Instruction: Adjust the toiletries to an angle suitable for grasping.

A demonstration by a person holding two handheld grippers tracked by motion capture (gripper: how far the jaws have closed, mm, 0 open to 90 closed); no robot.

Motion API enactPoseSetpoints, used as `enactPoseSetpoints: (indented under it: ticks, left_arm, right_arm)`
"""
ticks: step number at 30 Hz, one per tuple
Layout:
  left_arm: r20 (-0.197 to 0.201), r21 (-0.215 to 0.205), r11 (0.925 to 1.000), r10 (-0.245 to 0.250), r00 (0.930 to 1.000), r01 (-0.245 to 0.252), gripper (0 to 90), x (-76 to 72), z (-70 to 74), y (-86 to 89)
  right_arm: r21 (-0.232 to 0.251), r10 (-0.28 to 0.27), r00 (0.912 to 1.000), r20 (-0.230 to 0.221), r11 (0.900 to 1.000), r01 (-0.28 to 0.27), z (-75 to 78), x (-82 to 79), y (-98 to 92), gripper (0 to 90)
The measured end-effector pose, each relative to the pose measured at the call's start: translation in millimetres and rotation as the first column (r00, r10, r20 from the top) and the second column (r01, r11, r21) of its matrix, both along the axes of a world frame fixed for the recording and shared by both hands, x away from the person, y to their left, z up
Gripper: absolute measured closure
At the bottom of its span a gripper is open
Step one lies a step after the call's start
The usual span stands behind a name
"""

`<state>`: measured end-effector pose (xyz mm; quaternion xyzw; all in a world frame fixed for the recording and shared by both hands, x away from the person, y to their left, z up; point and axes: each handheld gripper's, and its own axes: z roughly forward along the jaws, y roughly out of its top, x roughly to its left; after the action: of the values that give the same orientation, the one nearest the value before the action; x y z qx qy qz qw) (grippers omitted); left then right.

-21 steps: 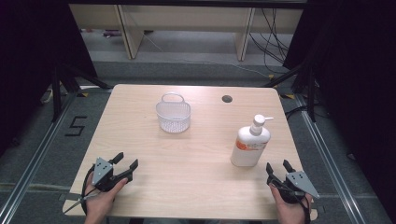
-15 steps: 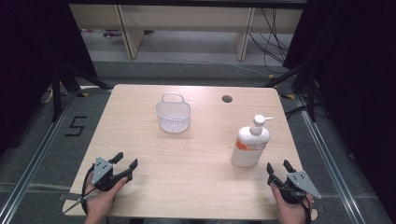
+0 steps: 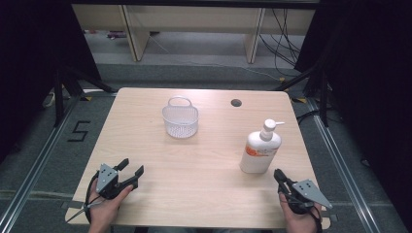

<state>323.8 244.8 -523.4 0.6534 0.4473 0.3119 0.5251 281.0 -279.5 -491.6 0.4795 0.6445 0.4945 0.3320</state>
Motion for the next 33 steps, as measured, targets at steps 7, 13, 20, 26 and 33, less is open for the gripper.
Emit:
enactPoseSetpoints:
  ticks: [7,13,20,26,33]
  left_arm:
    - [-0.005,-0.005,1.0,-0.001,1.0,0.0,33.8,-0.6,0.3,0.6]
    - [-0.005,0.004,1.0,-0.004,1.0,0.004,33.9,-0.5,0.4,-0.3]
    - [0.001,-0.01,0.9999,-0.005,1.0,0.005,33.9,0.4,-0.2,-0.5]
    - [0.002,-0.005,0.9999,-0.012,0.9999,0.012,33.9,0.7,-0.4,-1.1]
    - [-0.01,-0.003,1.0,-0.006,0.9999,0.006,33.9,0.0,0.5,-0.5]
  right_arm:
    - [-0.08,0.111,0.9925,0.05,0.991,-0.107,19.6,7.6,54.9,90.0]
    - [-0.089,0.073,0.9958,0.056,0.994,-0.068,28.3,20.0,66.0,90.0]
    - [-0.07,0.043,0.995,0.09,0.997,-0.036,36.4,21.5,63.5,89.1]
    - [-0.04,-0.021,0.9861,0.165,0.999,0.027,62.2,22.2,50.8,86.9]
    - [-0.02,-0.085,0.9711,0.223,0.996,0.092,80.2,25.2,44.0,70.8]
